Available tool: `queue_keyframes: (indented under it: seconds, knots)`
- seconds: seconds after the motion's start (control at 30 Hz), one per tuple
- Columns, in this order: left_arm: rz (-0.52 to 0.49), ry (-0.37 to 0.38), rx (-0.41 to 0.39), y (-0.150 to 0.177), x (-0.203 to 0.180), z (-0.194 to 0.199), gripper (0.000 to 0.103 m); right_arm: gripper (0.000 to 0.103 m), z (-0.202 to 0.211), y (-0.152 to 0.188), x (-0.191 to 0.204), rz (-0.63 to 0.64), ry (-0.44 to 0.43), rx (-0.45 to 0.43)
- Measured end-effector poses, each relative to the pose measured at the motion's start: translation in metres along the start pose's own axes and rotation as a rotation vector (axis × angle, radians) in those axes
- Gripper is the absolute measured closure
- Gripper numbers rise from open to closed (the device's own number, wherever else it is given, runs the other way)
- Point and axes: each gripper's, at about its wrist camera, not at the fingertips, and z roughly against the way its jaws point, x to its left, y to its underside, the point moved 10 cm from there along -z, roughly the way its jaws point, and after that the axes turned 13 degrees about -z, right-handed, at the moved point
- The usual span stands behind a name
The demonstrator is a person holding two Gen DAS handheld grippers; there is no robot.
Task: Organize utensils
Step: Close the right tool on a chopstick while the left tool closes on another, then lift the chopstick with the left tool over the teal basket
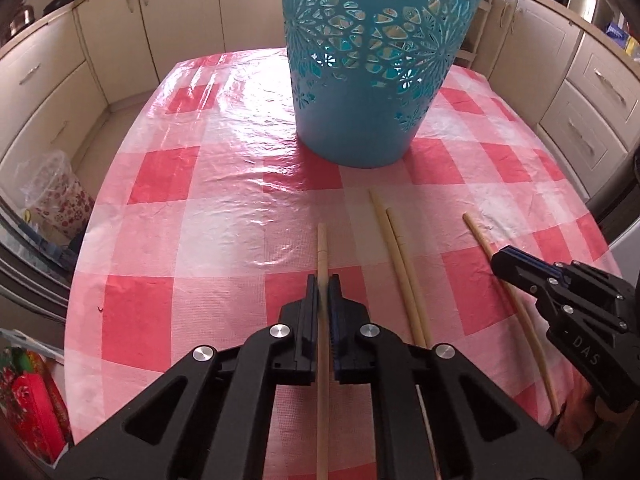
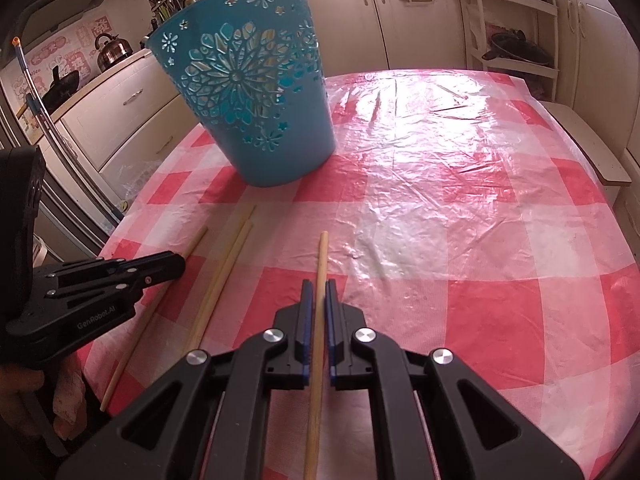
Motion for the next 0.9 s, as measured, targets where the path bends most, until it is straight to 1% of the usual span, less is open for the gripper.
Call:
queue_keyframes:
  seconds: [0.07, 0.17, 0.27, 0.37, 0.47, 0.5, 0.63, 0.8, 0.83, 0.9]
  knots:
    - [-0.01, -0.026, 0.0, -0.002, -0.002, 0.0, 0.097, 0.098, 0.0, -0.001, 0.001, 0.012, 0.013, -0.005]
    - [0.022, -0.014, -0.016, -0.005, 0.002, -0.001, 0.098, 0.098, 0.003, -0.007, 0.0, -0.002, 0.01, -0.024]
    - [0.042, -0.011, -0.013, -0.003, 0.008, -0.001, 0.097, 0.097, 0.0, -0.007, -0.003, -0.013, 0.012, 0.001]
    - [0.017, -0.015, -0.009, -0.002, 0.007, -0.001, 0.097, 0.097, -0.002, -0.003, -0.003, 0.002, 0.022, 0.007]
    - [-0.032, -0.048, -0.011, -0.003, 0.004, -0.001, 0.097, 0.097, -0.002, -0.003, -0.002, 0.018, 0.03, 0.004]
    - [-0.039, -0.048, -0.015, -0.003, 0.003, -0.001, 0.098, 0.097, -0.002, -0.003, -0.003, 0.014, 0.027, 0.003]
    - [-0.001, -0.027, -0.02, -0.002, 0.007, 0.0, 0.098, 0.098, -0.002, -0.003, -0.005, -0.007, 0.012, -0.001]
    - [0.006, -0.029, -0.025, -0.001, 0.008, 0.0, 0.098, 0.097, -0.003, -0.003, -0.004, -0.004, 0.017, -0.006]
    - [0.012, -0.027, -0.031, -0.001, 0.008, 0.002, 0.098, 0.098, -0.003, -0.003, -0.003, 0.001, 0.021, -0.007]
    - [0.03, -0.014, -0.069, -0.003, 0.009, 0.011, 0.098, 0.097, -0.003, -0.003, -0.003, 0.005, 0.025, -0.009]
